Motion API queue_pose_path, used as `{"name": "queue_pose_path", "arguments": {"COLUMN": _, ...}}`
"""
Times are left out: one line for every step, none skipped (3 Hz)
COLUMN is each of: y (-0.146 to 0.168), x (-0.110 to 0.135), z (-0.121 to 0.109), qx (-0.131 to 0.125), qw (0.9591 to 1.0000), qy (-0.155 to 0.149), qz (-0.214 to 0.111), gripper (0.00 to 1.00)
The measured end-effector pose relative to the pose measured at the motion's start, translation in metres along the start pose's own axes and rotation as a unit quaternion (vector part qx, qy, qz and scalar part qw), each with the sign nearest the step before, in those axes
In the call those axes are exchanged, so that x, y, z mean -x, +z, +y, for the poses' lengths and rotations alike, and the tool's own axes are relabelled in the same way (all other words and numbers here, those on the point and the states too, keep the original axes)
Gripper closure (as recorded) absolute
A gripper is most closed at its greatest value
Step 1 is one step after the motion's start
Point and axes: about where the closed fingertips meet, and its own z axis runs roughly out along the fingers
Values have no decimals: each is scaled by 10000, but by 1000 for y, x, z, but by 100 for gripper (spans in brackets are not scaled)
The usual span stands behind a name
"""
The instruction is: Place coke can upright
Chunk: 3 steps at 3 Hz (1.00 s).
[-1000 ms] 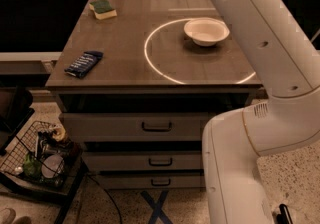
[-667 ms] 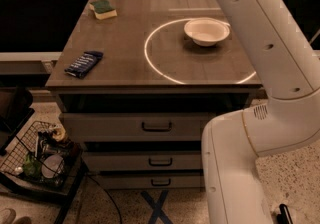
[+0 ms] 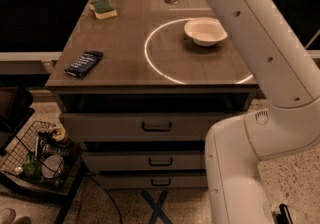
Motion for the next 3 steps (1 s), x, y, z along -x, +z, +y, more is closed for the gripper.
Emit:
{"name": "queue_pose_path", "arguments": {"y": 1, "x": -17, "z": 15, "qx": -239, "qw": 9985, "qy": 275, "qz": -404, "gripper": 100}}
{"name": "queue_pose_path", "arguments": {"y": -1, "x": -32, "z": 34, "qx": -500, "qw": 9949, "qy": 452, "qz": -750, "gripper": 100}}
{"name": "queue_pose_path", "arguments": {"y": -5, "x": -50, "z": 43, "qx": -764, "qw": 9927, "qy": 462, "qz": -806, "gripper": 100}}
